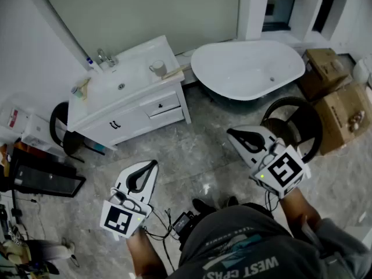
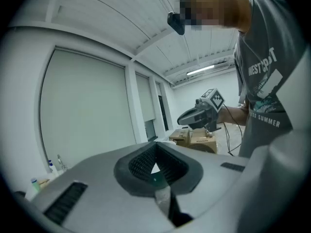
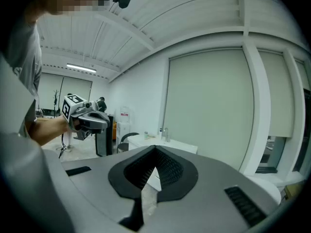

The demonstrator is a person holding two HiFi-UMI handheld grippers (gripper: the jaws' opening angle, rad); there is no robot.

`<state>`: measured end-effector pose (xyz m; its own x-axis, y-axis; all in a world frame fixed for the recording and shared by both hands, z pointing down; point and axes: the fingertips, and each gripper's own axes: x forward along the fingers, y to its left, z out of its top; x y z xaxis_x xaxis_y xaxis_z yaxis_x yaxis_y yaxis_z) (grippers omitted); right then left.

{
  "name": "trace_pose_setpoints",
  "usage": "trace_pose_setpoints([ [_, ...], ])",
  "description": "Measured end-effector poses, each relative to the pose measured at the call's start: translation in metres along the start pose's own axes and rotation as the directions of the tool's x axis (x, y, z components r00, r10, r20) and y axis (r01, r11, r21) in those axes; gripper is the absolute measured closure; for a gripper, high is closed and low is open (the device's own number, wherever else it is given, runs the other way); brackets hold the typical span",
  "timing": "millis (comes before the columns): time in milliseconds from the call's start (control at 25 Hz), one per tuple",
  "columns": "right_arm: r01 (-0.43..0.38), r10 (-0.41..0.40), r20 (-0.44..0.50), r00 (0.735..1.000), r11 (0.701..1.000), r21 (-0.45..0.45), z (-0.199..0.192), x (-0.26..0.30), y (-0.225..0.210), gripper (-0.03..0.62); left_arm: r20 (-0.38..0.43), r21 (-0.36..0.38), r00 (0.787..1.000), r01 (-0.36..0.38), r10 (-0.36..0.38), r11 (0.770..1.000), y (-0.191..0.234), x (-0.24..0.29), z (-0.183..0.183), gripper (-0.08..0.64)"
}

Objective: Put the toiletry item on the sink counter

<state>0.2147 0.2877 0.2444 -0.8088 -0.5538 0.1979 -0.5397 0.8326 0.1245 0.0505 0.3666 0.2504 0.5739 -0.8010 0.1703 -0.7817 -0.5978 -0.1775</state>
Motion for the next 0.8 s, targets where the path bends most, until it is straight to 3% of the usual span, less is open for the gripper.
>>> trace_pose_setpoints([
  [440,0.011,-0.011,-0.004,1.0,1.0,0.001,0.004,0.018,0.008,0.563,0.002,-0.012,1.0,0.006,-0.006,1.0,0.016,-0.011,-0.008,0.558],
  [800,0.059,-0.059,-0.001,0.998,0.996,0.069,0.006,0.044,0.012,0.561,0.007,-0.009,0.999,0.039,-0.039,0.999,0.035,-0.022,-0.019,0.558],
])
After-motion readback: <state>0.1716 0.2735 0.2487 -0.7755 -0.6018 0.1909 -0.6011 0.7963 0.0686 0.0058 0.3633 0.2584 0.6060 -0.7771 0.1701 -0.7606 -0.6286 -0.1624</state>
